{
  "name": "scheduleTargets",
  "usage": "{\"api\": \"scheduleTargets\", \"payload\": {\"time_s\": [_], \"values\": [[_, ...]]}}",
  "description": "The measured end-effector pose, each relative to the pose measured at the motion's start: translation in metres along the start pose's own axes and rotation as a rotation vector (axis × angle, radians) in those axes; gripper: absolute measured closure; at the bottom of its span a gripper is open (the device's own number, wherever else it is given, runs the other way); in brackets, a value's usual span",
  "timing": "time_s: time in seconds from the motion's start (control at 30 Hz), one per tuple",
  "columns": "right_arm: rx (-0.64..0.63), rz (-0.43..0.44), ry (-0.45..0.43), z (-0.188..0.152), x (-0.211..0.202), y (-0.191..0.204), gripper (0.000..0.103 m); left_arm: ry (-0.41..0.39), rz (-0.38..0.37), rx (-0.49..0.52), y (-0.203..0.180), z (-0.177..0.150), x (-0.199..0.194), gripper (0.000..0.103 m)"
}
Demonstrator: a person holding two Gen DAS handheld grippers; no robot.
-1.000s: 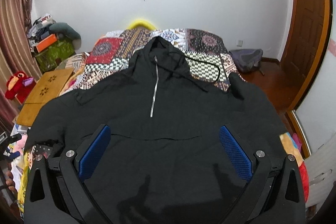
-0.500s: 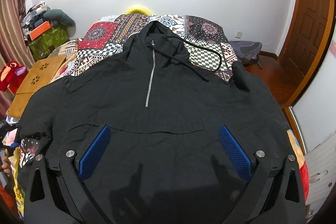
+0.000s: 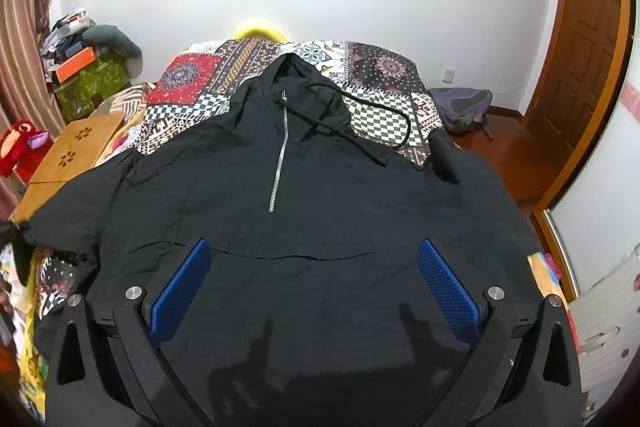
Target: Fold large clothes
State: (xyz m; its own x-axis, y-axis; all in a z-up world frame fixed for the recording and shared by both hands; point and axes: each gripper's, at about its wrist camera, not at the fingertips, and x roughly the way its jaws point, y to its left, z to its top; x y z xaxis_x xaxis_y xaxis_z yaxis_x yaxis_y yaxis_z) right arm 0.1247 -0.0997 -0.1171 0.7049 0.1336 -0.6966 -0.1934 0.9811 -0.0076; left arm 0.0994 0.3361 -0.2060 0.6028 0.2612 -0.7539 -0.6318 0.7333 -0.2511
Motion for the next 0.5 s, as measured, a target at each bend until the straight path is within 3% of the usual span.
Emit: {"api": "scheduleTargets", "payload": {"time_s": [0.27, 0.5], "values": [[0.01, -0.003, -0.034, -0.001, -0.005, -0.015, 0.0, -0.138, -0.114, 0.132, -0.073, 0.041, -0.05, 0.096], [0.04, -0.001, -0.043, -0.003, -0.004, -0.037, 0.0, -0.183, -0.264, 0.296, -0.175, 0.052, -0.076, 0.097]]}}
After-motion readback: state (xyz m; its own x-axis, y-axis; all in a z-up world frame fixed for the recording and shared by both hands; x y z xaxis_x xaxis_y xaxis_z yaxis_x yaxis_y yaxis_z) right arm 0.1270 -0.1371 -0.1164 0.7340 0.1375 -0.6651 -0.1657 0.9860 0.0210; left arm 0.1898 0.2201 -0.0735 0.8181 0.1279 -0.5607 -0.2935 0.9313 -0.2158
